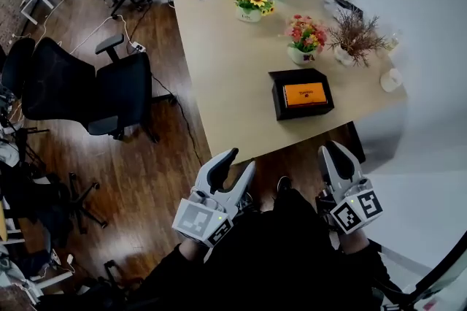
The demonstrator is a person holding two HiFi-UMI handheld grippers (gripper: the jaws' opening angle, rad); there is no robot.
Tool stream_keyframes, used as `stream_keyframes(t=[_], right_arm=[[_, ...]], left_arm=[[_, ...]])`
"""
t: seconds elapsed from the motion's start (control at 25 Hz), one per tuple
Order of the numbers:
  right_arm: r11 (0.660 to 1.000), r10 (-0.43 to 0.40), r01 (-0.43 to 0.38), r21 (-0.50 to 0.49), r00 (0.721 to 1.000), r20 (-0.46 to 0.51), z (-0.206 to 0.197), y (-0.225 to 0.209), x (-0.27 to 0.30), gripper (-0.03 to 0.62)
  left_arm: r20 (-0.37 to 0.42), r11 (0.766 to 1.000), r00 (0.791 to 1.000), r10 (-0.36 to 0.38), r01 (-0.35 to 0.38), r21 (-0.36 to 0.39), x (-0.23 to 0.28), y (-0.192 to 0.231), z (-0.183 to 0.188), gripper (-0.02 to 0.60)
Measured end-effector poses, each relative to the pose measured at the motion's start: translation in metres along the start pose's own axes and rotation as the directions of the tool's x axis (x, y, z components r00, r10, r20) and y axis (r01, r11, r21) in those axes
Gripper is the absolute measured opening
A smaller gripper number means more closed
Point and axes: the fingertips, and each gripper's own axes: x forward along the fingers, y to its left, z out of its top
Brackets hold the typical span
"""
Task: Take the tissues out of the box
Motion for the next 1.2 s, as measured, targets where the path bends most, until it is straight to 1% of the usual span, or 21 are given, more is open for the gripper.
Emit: stream_keyframes(t=[0.08, 0.16, 0.24, 0.32, 0.36, 0.44, 0.56, 0.6, 0.72, 0.8, 0.84, 0.92, 0.96, 1.0, 1.04, 1.08, 1.12, 1.2], right_arm=[[1.000, -0.026, 0.026, -0.017, 1.000, -0.011, -0.003, -0.009, 0.000, 0.064], [0.998, -0.049, 0.048, -0.034, 0.998, -0.032, -0.007, -0.025, 0.003, 0.064], [0.997, -0.064, 0.062, -0.043, 0.996, -0.060, -0.011, -0.048, 0.012, 0.064], [0.997, -0.075, 0.072, -0.035, 0.993, -0.088, -0.015, -0.075, 0.027, 0.064], [0.997, -0.080, 0.078, -0.024, 0.992, -0.101, -0.018, -0.089, 0.035, 0.064], [0.996, -0.087, 0.088, 0.000, 0.989, -0.118, -0.021, -0.116, 0.052, 0.064], [0.997, -0.077, 0.079, 0.005, 0.986, -0.147, -0.024, -0.148, 0.080, 0.064], [0.998, -0.068, 0.069, 0.002, 0.984, -0.167, -0.028, -0.157, 0.090, 0.064], [1.000, -0.028, 0.028, -0.005, 0.965, -0.260, -0.050, -0.178, 0.115, 0.085], [0.999, 0.010, -0.024, -0.035, 0.935, -0.356, -0.069, -0.191, 0.130, 0.114], [0.996, 0.034, -0.064, -0.060, 0.911, -0.412, -0.079, -0.195, 0.137, 0.131], [0.978, 0.078, -0.168, -0.126, 0.847, -0.526, -0.099, -0.202, 0.149, 0.143], [0.960, 0.092, -0.227, -0.166, 0.810, -0.579, -0.107, -0.204, 0.153, 0.150], [0.935, 0.097, -0.287, -0.209, 0.774, -0.626, -0.113, -0.205, 0.156, 0.162], [0.903, 0.097, -0.348, -0.254, 0.739, -0.667, -0.118, -0.206, 0.158, 0.167], [0.862, 0.092, -0.409, -0.298, 0.706, -0.703, -0.123, -0.206, 0.159, 0.181], [0.815, 0.085, -0.470, -0.339, 0.675, -0.733, -0.128, -0.206, 0.161, 0.200], [0.707, 0.067, -0.580, -0.404, 0.623, -0.779, -0.136, -0.202, 0.165, 0.226]], left_arm=[[-0.031, 0.999, 0.999, -0.030, 0.031, 0.023, 0.007, 0.000, -0.006, 0.145], [-0.071, 0.993, 0.996, -0.063, 0.069, 0.094, 0.021, -0.001, -0.012, 0.146], [-0.131, 0.975, 0.987, -0.090, 0.114, 0.190, 0.040, -0.001, -0.019, 0.147], [-0.218, 0.949, 0.970, -0.112, 0.170, 0.267, 0.065, 0.002, -0.031, 0.147], [-0.262, 0.938, 0.958, -0.117, 0.193, 0.288, 0.078, 0.004, -0.038, 0.147], [-0.327, 0.929, 0.939, -0.109, 0.214, 0.303, 0.104, 0.010, -0.048, 0.147], [-0.383, 0.930, 0.920, -0.085, 0.211, 0.301, 0.145, 0.016, -0.061, 0.147], [-0.407, 0.929, 0.910, -0.078, 0.214, 0.301, 0.157, 0.017, -0.067, 0.147], [-0.497, 0.926, 0.865, -0.061, 0.235, 0.294, 0.195, 0.018, -0.091, 0.167], [-0.559, 0.924, 0.828, -0.042, 0.245, 0.292, 0.220, 0.022, -0.110, 0.207], [-0.591, 0.921, 0.807, -0.027, 0.249, 0.299, 0.231, 0.025, -0.120, 0.225], [-0.657, 0.908, 0.754, 0.012, 0.266, 0.323, 0.249, 0.031, -0.138, 0.238], [-0.690, 0.898, 0.723, 0.032, 0.283, 0.338, 0.257, 0.033, -0.147, 0.238], [-0.722, 0.884, 0.690, 0.053, 0.304, 0.355, 0.263, 0.035, -0.155, 0.238], [-0.749, 0.868, 0.659, 0.073, 0.328, 0.373, 0.269, 0.036, -0.163, 0.238], [-0.771, 0.851, 0.630, 0.094, 0.352, 0.391, 0.275, 0.038, -0.169, 0.239], [-0.788, 0.833, 0.606, 0.113, 0.374, 0.407, 0.281, 0.039, -0.175, 0.239], [-0.812, 0.806, 0.566, 0.143, 0.410, 0.428, 0.290, 0.041, -0.184, 0.242]])
